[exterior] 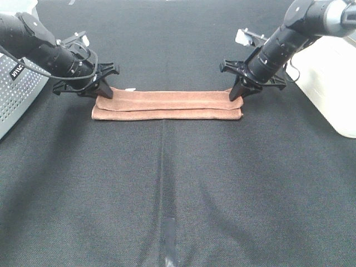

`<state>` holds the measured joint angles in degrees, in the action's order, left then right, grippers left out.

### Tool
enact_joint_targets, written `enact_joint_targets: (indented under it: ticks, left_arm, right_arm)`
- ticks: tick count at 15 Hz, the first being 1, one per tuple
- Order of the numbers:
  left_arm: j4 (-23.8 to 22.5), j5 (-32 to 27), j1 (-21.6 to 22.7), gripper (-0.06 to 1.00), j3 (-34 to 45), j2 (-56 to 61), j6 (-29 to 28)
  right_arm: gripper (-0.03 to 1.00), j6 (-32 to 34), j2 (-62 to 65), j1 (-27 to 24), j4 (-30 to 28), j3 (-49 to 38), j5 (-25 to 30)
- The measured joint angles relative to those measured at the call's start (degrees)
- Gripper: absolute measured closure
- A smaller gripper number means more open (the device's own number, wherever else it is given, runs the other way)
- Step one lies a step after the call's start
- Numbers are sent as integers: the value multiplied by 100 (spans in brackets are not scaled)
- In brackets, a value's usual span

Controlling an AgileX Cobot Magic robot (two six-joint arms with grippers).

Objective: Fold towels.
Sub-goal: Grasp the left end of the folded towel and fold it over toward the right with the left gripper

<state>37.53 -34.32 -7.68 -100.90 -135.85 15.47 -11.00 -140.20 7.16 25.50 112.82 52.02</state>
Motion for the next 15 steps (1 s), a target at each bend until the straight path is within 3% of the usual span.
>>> enact_joint_targets:
  ticks: [2,3,4,6,8,12,13,15]
  left_arm:
    - [17,0,0,21,-34,0,-97]
    - [17,0,0,21,-34,0,-97]
    - [11,-6,0,13,-34,6,-120]
    - [-223,-6,0,9,-34,6,-309]
    - [-527,-6,0,8,-34,0,-584]
    - [-304,57,-11,12,-52,-149,-607]
    - [-264,120,-40,16,-52,-172,-602]
    - [-132,201,-46,34,-52,-246,-710]
  right_arm:
    - [35,103,0,0,0,97,115]
    - [35,103,0,0,0,97,115]
    - [24,126,0,0,0,132,223]
    - [17,132,23,0,-46,155,321]
    - [15,132,40,0,-201,166,332]
    - [15,132,40,0,-292,166,315]
    - [15,132,40,0,-292,166,315]
    - [15,132,40,0,-298,166,315]
